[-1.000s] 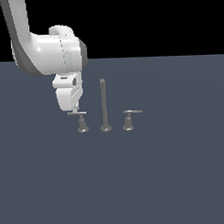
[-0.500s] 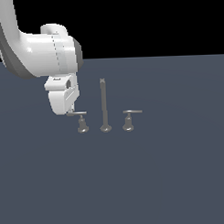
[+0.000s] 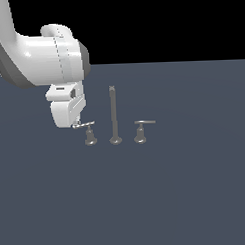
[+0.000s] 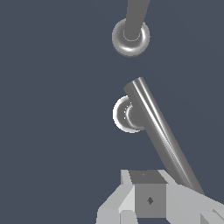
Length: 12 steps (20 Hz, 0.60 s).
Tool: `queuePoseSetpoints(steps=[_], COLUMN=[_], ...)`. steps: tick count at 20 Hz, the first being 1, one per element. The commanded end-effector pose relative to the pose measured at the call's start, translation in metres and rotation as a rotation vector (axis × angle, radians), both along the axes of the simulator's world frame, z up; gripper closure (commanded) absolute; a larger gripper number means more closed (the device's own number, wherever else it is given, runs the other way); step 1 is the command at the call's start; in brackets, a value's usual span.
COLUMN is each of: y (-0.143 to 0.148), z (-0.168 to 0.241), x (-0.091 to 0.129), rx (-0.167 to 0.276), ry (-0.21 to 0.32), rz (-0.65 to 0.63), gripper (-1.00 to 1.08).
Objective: Turn on the faucet by rotating a designated handle.
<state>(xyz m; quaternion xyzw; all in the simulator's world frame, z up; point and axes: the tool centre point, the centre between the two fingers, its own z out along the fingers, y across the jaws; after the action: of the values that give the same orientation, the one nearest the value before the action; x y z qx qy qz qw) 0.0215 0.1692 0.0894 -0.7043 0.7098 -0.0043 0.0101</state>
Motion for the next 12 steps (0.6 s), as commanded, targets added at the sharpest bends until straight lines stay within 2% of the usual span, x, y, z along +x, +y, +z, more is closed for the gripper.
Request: queuePoseSetpoints(steps=[1, 6, 8, 12], y=[-0.002, -0.003, 0.004, -0.009], z=[0.0, 0.0, -0.001, -0.001], x=[-0.016, -0.033, -0.028, -0.036], rx=[-0.008, -0.008, -0.001, -0.003], ry=[0.017, 0.02, 0.013, 0.016], rz=[0.003, 0.007, 0.014, 0.012], gripper=[1.08, 1.08, 1.08, 1.08])
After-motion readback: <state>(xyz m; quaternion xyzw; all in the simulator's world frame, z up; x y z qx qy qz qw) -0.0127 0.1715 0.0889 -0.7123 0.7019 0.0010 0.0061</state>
